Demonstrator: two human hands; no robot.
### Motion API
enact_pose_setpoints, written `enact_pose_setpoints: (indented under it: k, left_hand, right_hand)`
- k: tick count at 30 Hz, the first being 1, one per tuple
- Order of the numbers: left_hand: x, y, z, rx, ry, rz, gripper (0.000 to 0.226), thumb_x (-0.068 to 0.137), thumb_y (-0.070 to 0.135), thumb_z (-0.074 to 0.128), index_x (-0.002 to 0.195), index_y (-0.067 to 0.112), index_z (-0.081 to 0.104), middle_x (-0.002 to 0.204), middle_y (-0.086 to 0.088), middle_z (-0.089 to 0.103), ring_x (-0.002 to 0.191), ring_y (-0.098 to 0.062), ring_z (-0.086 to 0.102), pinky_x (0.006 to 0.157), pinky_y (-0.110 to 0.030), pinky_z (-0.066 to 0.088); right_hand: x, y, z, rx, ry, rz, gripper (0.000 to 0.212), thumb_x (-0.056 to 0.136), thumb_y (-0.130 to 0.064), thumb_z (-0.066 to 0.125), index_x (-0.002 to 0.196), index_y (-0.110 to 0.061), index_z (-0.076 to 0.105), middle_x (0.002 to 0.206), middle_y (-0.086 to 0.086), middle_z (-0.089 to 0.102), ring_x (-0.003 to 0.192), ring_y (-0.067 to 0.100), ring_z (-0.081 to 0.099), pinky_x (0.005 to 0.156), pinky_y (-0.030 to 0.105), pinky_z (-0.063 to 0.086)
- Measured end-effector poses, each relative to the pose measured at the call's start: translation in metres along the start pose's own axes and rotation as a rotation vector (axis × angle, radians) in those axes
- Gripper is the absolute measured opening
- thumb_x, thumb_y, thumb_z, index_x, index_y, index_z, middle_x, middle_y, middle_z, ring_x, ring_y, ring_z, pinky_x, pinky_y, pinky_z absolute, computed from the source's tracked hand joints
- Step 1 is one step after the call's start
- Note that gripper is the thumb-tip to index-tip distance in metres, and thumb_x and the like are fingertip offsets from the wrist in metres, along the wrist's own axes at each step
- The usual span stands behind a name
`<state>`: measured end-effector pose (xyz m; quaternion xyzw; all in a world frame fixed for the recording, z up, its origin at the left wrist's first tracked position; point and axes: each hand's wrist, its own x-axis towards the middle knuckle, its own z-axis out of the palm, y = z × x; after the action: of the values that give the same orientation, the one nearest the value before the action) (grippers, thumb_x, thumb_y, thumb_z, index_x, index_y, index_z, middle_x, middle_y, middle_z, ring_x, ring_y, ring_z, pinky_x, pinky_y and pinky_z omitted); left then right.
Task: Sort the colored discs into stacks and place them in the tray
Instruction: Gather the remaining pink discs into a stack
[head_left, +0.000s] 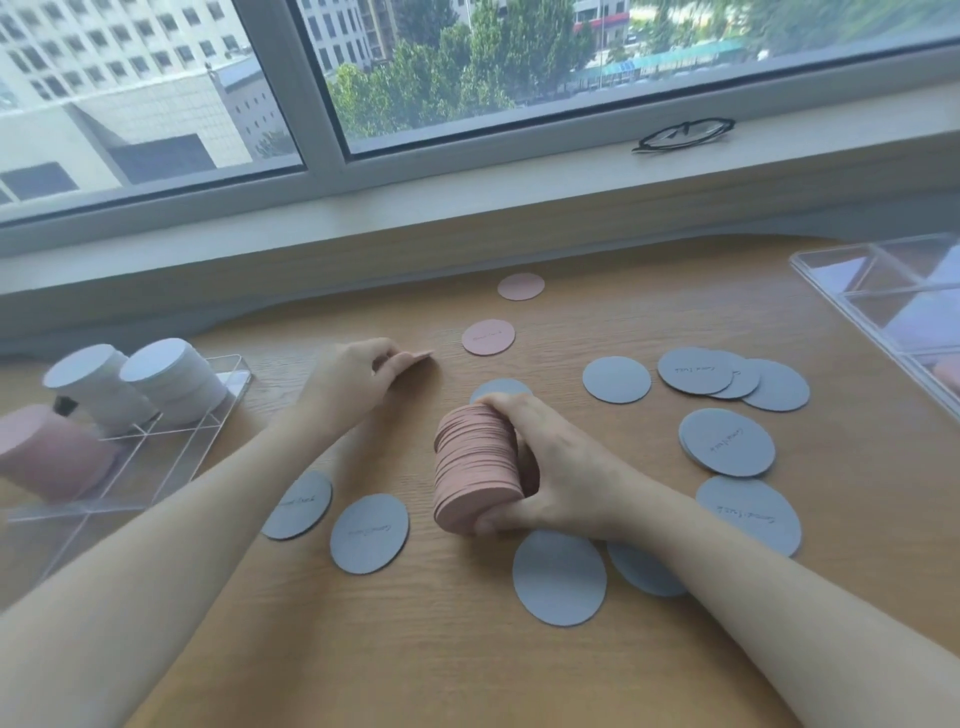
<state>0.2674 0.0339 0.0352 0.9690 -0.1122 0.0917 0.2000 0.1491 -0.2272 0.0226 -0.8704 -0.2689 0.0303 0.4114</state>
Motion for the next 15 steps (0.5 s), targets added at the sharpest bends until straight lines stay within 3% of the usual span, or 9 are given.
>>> enact_pose_setpoints:
  k: [2,4,8,12,15]
  left_hand:
    - [-0.018,0.007,-0.005,-0.065,-0.048,-0.005,0.024,0.099,0.042,0.054,0.089,0.028,0.070,0.084,0.010,0.069,0.081,-0.009,0.060,0.069,-0.026,0.041]
    - [-0.035,0.016,-0.011,-0.155,-0.106,-0.002,0.026,0.101,0.039,0.053,0.081,0.030,0.068,0.080,0.013,0.069,0.077,0.001,0.058,0.068,-0.019,0.039]
    - [-0.060,0.039,-0.012,-0.411,-0.279,0.060,0.029,0.104,0.022,0.050,0.084,0.018,0.071,0.077,0.011,0.069,0.075,0.000,0.060,0.070,-0.025,0.047]
    - [-0.065,0.053,-0.006,-0.517,-0.324,0.068,0.029,0.104,0.022,0.049,0.097,0.007,0.073,0.086,-0.006,0.071,0.074,-0.002,0.057,0.067,-0.023,0.048]
    - [-0.051,0.055,-0.003,-0.548,-0.296,0.019,0.035,0.103,0.032,0.049,0.096,0.011,0.076,0.089,-0.005,0.075,0.077,-0.004,0.063,0.065,-0.021,0.047]
  right_hand:
    - [0.000,0.000,0.001,-0.003,0.008,-0.003,0.102,0.062,-0.050,0.089,0.144,-0.027,0.034,0.137,-0.014,0.042,0.124,-0.001,0.041,0.107,0.030,0.037]
    - [0.000,0.001,0.001,-0.009,0.009,-0.013,0.106,0.063,-0.050,0.088,0.148,-0.024,0.032,0.150,-0.011,0.034,0.140,0.002,0.031,0.116,0.032,0.030]
    - [-0.001,0.002,0.002,-0.010,0.001,-0.005,0.115,0.066,-0.049,0.088,0.155,-0.023,0.021,0.162,-0.013,0.017,0.148,-0.004,0.012,0.122,0.028,0.018]
    - [-0.002,0.005,0.001,-0.007,-0.010,0.028,0.117,0.064,-0.053,0.087,0.155,-0.032,0.017,0.155,-0.018,0.030,0.142,-0.004,0.025,0.118,0.028,0.027]
    - [-0.002,0.007,0.000,0.011,0.001,0.024,0.115,0.059,-0.055,0.087,0.152,-0.032,0.024,0.148,-0.015,0.036,0.138,0.001,0.034,0.114,0.033,0.034]
